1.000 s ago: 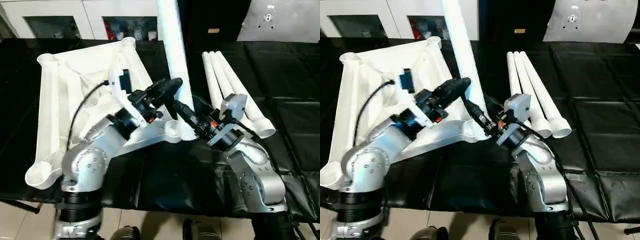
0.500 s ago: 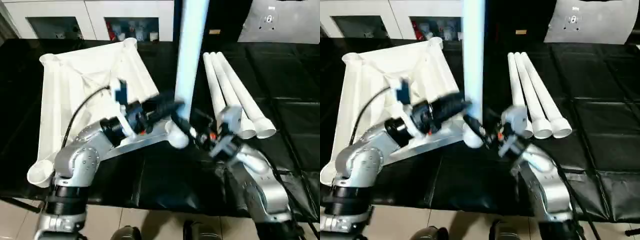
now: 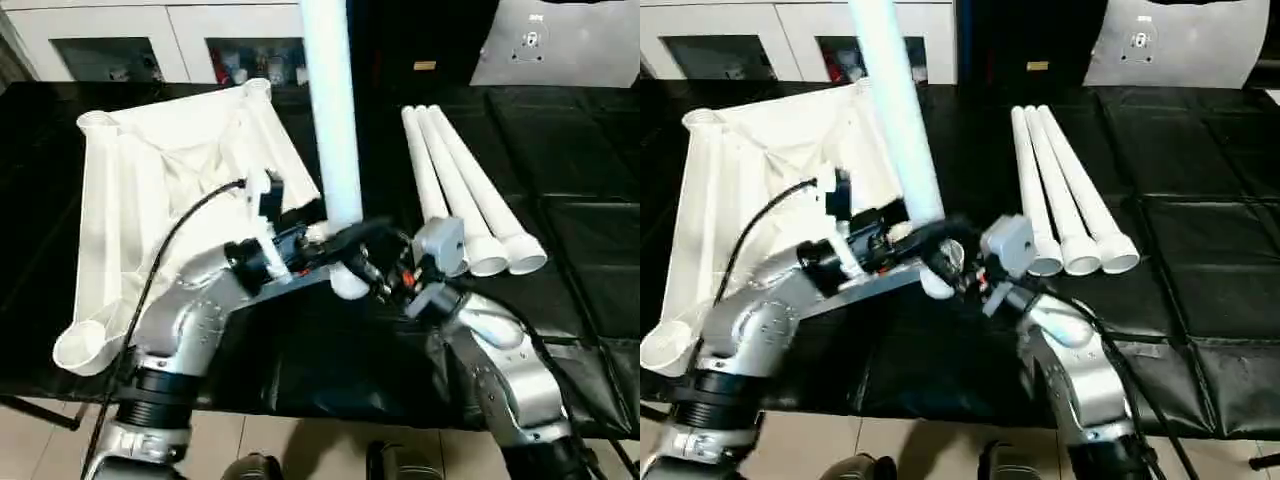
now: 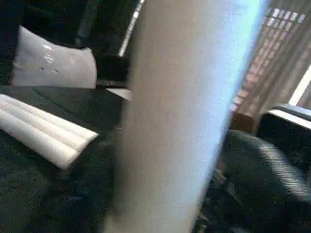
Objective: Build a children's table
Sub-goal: Insert table leg to table base
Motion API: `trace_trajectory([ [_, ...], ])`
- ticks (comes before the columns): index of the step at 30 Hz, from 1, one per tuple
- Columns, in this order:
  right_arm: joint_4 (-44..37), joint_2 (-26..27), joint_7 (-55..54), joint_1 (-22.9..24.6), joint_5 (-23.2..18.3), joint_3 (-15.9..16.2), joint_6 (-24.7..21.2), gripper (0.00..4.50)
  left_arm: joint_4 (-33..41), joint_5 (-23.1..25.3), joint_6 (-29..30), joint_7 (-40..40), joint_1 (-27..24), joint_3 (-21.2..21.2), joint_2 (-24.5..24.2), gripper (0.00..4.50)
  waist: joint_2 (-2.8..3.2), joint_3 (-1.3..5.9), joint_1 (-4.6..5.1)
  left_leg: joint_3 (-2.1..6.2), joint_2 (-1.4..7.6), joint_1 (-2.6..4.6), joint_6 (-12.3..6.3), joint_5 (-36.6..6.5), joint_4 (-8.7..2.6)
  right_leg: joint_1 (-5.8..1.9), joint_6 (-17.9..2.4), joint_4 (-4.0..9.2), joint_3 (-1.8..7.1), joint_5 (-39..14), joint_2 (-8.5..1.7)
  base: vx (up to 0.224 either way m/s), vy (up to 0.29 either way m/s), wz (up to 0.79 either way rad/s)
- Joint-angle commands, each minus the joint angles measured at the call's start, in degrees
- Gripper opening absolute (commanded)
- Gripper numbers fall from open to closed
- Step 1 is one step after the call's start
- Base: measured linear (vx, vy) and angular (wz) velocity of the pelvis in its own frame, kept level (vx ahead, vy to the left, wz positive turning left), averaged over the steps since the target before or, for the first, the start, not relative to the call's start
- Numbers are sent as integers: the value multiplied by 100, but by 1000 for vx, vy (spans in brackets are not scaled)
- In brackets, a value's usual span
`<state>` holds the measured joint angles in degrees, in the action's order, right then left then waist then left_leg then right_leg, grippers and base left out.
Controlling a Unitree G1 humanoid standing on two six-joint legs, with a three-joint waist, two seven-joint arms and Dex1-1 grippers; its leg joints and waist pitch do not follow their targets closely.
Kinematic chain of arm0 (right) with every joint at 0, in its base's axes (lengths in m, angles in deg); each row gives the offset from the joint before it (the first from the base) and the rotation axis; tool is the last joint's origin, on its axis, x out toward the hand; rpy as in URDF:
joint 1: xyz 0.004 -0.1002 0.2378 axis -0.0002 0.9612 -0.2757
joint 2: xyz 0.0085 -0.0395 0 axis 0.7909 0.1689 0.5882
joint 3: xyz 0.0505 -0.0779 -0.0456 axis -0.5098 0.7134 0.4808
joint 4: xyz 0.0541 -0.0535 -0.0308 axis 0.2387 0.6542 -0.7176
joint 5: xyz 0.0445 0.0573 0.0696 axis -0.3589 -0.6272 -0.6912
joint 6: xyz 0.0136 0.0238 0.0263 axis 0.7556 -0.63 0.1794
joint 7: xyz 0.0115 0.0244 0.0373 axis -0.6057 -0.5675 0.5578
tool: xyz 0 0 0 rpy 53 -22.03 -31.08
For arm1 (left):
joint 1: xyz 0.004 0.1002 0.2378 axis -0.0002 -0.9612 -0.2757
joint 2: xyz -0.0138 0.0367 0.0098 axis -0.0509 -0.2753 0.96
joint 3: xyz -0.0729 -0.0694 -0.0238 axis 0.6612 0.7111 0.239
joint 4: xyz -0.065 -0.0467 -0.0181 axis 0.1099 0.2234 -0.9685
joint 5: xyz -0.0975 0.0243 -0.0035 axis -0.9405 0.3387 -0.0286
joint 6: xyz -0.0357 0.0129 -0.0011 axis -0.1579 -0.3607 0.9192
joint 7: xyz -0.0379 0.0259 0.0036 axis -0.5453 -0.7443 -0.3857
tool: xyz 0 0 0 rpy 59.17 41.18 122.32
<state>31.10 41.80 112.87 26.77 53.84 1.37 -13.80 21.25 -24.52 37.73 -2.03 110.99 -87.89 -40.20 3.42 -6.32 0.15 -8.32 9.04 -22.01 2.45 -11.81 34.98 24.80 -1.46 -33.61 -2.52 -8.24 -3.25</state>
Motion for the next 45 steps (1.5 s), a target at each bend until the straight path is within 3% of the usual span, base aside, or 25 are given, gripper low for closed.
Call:
trace_trajectory([
  [1,72,28,-127,-80,63,-62,80,183,185,143,-120,-9,-174,-118,40,342,-6,472,6,28,284,13,-693,-522,-372,-481,-1406,336,216,-992,-383,0,0,0],
  [2,91,42,-132,-88,64,-63,87,183,173,181,-208,-27,-211,-125,73,300,2,476,10,27,287,15,-704,-510,-370,-473,-1388,339,216,-1030,-377,0,0,0],
  [5,129,59,-143,-99,64,-55,119,183,168,149,-253,-65,-263,-121,142,326,2,476,12,29,288,20,-696,-552,-371,-463,-1356,338,210,-1073,-368,0,0,0],
  [6,152,57,-150,-105,60,-43,148,183,185,136,-263,-80,-276,-115,168,267,-6,466,10,29,293,28,-672,-627,-384,-454,-1350,349,212,-1183,-372,0,0,0],
  [9,195,70,-155,-137,43,-50,166,183,180,146,-282,-66,-264,-121,142,272,-6,465,13,24,286,26,-649,-645,-378,-451,-1320,350,216,-1212,-367,0,0,0],
  [12,222,81,-157,-155,39,-64,175,182,198,169,-305,-56,-277,-126,120,221,-7,473,14,32,290,24,-685,-541,-374,-451,-1342,332,215,-1072,-370,0,0,0],
  [22,294,80,-219,-210,21,-92,217,182,148,243,-362,-261,-229,-70,174,199,-14,462,23,26,283,20,-700,-577,-373,-456,-1335,341,214,-1123,-371,0,0,0],
  [24,288,92,-248,-223,42,-87,220,182,72,407,-359,-519,-148,-53,202,198,-15,466,27,27,281,17,-699,-544,-368,-458,-1326,343,215,-1103,-369,0,0,0],
  [25,294,100,-275,-244,59,-92,221,182,18,525,-351,-700,-85,-47,215,198,20,470,24,33,285,22,-694,-522,-365,-459,-1331,331,213,-1073,-371,0,0,0],
  [29,261,114,-384,-315,14,-135,2,182,38,627,-300,-855,18,-69,193,198,2,477,40,38,277,17,-704,-498,-361,-473,-1359,323,209,-974,-365,0,0,0],
  [30,243,101,-394,-360,-11,-157,-75,238,93,610,-221,-912,65,-59,178,198,6,482,37,35,276,18,-713,-465,-355,-472,-1372,318,209,-927,-367,0,0,0],
  [31,229,86,-378,-379,-33,-157,-124,252,110,602,-195,-926,85,-53,169,198,13,485,39,37,276,21,-721,-435,-353,-474,-1385,311,207,-883,-364,0,0,0],
  [33,110,-31,-214,-402,-182,-118,-413,256,133,701,-65,-1036,180,-64,87,198,17,490,49,38,273,19,-753,-372,-345,-476,-1423,303,202,-780,-357,0,0,0],
  [37,22,-129,-138,-421,-312,-133,-575,297,17,869,47,-1195,374,-49,-15,198,30,489,42,36,272,29,-754,-441,-334,-476,-1414,316,201,-859,-358,0,0,0],
  [43,-81,-271,-130,-475,-532,-374,-819,338,-114,714,301,-1325,645,149,-43,198,23,470,41,37,245,21,-541,-727,-336,-471,-1255,360,199,-1464,-357,0,0,0],
  [45,-353,-510,25,-502,-1102,-732,-1313,357,-140,387,534,-1282,773,326,-54,198,19,500,21,40,227,21,-587,-550,-313,-501,-1305,329,206,-1207,-342,0,0,0],
])
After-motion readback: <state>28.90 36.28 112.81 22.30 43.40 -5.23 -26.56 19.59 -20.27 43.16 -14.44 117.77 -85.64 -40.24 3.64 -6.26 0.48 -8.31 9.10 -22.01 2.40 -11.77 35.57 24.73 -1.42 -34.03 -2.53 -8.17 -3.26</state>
